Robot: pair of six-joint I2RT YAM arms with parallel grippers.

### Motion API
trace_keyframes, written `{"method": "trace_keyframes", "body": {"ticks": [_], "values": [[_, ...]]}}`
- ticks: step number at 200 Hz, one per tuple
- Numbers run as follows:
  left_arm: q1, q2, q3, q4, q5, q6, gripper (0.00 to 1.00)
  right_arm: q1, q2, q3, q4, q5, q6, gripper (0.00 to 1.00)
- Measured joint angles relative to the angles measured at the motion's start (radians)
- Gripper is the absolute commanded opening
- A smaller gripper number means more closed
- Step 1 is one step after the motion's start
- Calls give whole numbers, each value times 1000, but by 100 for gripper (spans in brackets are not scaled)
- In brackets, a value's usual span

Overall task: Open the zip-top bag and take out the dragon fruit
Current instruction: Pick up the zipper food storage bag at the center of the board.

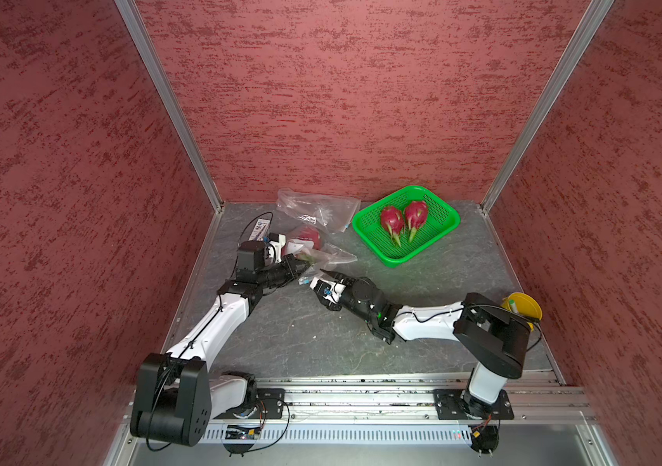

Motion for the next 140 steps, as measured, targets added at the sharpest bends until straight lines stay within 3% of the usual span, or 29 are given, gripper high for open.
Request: {"method": "trace_keyframes", "body": {"ticks": [34, 140], "values": [[0, 18, 0, 17, 24, -22, 0, 0, 49, 45, 27, 38, -24, 44], [17, 18, 6, 22, 37, -35, 0, 6, 69, 29, 61, 56, -36, 43]]}}
